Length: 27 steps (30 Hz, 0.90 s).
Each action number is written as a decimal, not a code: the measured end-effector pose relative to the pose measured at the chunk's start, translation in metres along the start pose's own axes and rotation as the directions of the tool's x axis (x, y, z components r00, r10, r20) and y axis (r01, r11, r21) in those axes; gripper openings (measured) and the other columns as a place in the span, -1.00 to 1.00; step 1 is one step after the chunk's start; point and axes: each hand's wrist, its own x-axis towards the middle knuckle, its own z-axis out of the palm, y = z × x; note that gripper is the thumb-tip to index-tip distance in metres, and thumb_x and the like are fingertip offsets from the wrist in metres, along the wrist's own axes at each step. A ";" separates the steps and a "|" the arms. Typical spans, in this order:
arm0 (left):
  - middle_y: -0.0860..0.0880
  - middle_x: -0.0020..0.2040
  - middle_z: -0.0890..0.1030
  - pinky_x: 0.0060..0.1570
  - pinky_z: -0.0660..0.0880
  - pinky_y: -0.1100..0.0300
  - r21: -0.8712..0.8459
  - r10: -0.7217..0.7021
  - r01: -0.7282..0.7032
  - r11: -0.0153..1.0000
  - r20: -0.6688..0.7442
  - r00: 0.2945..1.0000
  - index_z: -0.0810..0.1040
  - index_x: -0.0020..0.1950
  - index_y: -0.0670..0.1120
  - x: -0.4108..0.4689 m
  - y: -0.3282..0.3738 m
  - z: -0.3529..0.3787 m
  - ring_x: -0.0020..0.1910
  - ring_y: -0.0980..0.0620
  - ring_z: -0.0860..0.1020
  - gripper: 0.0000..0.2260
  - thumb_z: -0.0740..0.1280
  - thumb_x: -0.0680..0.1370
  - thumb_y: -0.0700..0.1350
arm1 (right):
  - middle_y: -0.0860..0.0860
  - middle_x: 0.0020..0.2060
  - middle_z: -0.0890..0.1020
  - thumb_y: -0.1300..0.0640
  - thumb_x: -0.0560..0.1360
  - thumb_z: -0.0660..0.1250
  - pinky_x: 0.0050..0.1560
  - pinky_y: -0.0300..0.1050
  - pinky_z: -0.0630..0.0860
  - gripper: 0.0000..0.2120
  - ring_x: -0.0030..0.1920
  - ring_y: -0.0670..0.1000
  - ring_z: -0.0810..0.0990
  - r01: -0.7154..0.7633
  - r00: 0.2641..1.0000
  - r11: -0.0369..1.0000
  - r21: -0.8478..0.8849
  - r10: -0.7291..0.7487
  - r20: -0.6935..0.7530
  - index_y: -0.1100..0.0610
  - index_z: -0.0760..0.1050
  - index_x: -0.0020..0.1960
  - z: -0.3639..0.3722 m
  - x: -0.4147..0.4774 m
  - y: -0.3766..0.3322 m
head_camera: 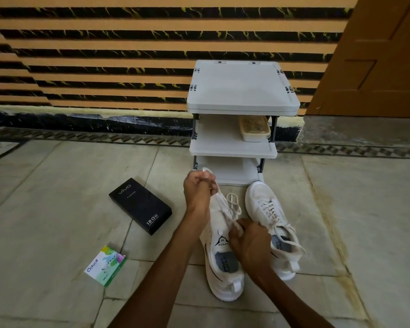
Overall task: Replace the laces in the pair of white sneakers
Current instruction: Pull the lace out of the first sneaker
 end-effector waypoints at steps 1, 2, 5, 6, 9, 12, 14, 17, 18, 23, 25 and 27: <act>-0.09 -0.21 0.60 -0.40 0.44 0.30 0.168 0.040 -0.046 0.985 0.037 0.998 0.42 0.01 -0.08 0.000 0.003 -0.003 -0.42 0.13 0.49 -0.85 0.23 0.57 -0.33 | -0.03 -0.45 0.55 0.10 0.46 0.35 -0.43 -0.25 0.20 -0.83 -0.45 -0.05 0.47 -0.001 1.000 1.000 0.012 0.002 -0.031 0.08 0.51 -0.30 0.002 -0.003 0.000; -0.08 -0.18 0.59 -0.39 0.40 0.34 0.413 0.085 -0.119 0.903 0.099 0.991 0.39 0.10 -0.03 -0.003 0.002 -0.008 -0.37 0.14 0.50 -0.78 0.24 0.57 -0.32 | -0.01 -0.44 0.58 0.11 0.46 0.35 -0.39 -0.23 0.22 -0.82 -0.43 -0.02 0.51 -0.010 0.999 1.000 0.026 0.011 -0.048 0.09 0.51 -0.31 0.004 -0.004 0.000; -0.09 0.04 0.54 -0.16 0.46 0.28 0.853 0.156 -0.424 0.306 0.394 0.906 0.39 0.36 0.00 -0.013 -0.018 -0.022 -0.05 0.03 0.56 -0.58 0.18 0.57 -0.35 | 0.03 -0.38 0.59 0.12 0.47 0.33 -0.32 -0.19 0.29 -0.83 -0.35 0.04 0.56 -0.054 0.997 0.997 0.058 0.058 -0.060 0.12 0.50 -0.28 0.008 -0.004 -0.001; -0.12 0.17 0.49 -0.02 0.48 0.23 0.874 0.108 -0.470 0.122 0.459 0.882 0.41 0.38 -0.07 -0.016 -0.026 -0.024 0.07 -0.02 0.54 -0.61 0.16 0.59 -0.34 | 0.04 -0.35 0.60 0.12 0.48 0.31 -0.29 -0.17 0.33 -0.85 -0.31 0.05 0.57 -0.067 0.996 0.995 0.069 0.071 -0.058 0.13 0.50 -0.25 0.009 -0.006 -0.002; -0.18 0.36 0.36 0.21 0.37 0.14 0.846 -0.009 -0.473 -0.246 0.486 0.874 0.40 0.36 -0.21 -0.020 -0.042 -0.022 0.26 -0.09 0.43 -0.69 0.18 0.62 -0.24 | 0.06 -0.20 0.62 0.11 0.50 0.27 -0.13 -0.10 0.48 -0.88 -0.17 0.06 0.60 -0.118 0.991 0.989 0.085 0.122 -0.050 0.15 0.53 -0.09 0.012 -0.009 -0.007; -0.18 0.35 0.39 0.22 0.31 0.15 0.773 -0.015 -0.547 -0.321 0.573 0.819 0.47 0.31 -0.22 -0.017 -0.040 -0.013 0.28 -0.10 0.38 -0.71 0.24 0.59 -0.21 | 0.07 -0.11 0.63 0.10 0.53 0.22 -0.06 -0.13 0.50 -0.83 -0.08 0.05 0.61 -0.155 0.987 0.986 0.064 0.158 -0.038 0.16 0.52 0.03 0.014 -0.009 -0.005; -0.16 0.20 0.51 0.11 0.36 0.19 0.797 -0.017 -0.589 -0.137 0.592 0.805 0.57 0.13 -0.22 -0.017 -0.024 -0.005 0.18 -0.08 0.46 -0.81 0.30 0.57 -0.18 | 0.08 -0.07 0.63 0.11 0.55 0.22 -0.04 -0.17 0.49 -0.81 -0.05 0.05 0.61 -0.156 0.987 0.986 0.067 0.158 -0.036 0.17 0.51 0.08 0.013 -0.010 -0.002; -0.03 0.05 0.57 -0.10 0.39 0.29 0.746 0.086 -0.351 0.566 0.371 0.925 0.59 -0.25 -0.09 -0.015 0.010 -0.007 0.06 0.01 0.53 -0.80 0.29 0.55 -0.20 | 0.10 -0.01 0.63 0.14 0.54 0.25 0.03 -0.17 0.48 -0.78 0.01 0.06 0.61 -0.112 0.992 0.990 0.083 0.116 -0.046 0.19 0.51 0.13 0.011 -0.013 0.001; 0.04 0.05 0.57 -0.10 0.36 0.29 0.616 0.096 -0.270 0.740 0.301 0.949 0.55 -0.30 -0.05 -0.014 0.022 -0.010 0.07 0.05 0.53 -0.76 0.27 0.56 -0.17 | 0.10 0.00 0.63 0.14 0.54 0.25 0.07 -0.16 0.48 -0.77 0.03 0.07 0.61 -0.092 0.994 0.992 0.081 0.096 -0.047 0.20 0.52 0.14 0.011 -0.013 0.002; 0.00 -0.27 0.58 -0.22 0.55 0.23 -0.155 -0.048 0.104 0.982 0.331 0.943 0.48 -0.18 -0.08 -0.015 0.033 -0.008 -0.32 0.10 0.58 -0.69 0.11 0.69 -0.03 | 0.17 -0.07 0.64 0.19 0.51 0.27 0.02 -0.06 0.50 -0.81 -0.04 0.15 0.62 -0.079 0.994 0.993 0.083 0.084 -0.066 0.25 0.54 0.06 0.015 -0.013 0.003; 0.01 -0.24 0.54 -0.34 0.46 0.28 0.384 -0.011 -0.103 0.918 0.282 0.959 0.57 -0.11 -0.08 -0.013 0.017 -0.010 -0.37 0.15 0.51 -0.70 0.13 0.68 -0.01 | 0.18 -0.07 0.65 0.18 0.52 0.26 0.02 -0.06 0.50 -0.81 -0.03 0.15 0.62 -0.091 0.992 0.991 0.095 0.098 -0.074 0.26 0.54 0.06 0.016 -0.014 0.003; -0.07 0.01 0.57 -0.12 0.50 0.17 0.840 0.121 -0.410 0.355 0.394 0.911 0.62 0.08 -0.12 -0.002 -0.005 -0.020 -0.11 0.01 0.59 -0.74 0.17 0.66 -0.04 | 0.17 -0.02 0.65 0.15 0.54 0.24 0.07 -0.09 0.49 -0.77 0.01 0.13 0.62 -0.107 0.991 0.992 0.072 0.112 -0.069 0.26 0.53 0.11 0.016 -0.014 0.004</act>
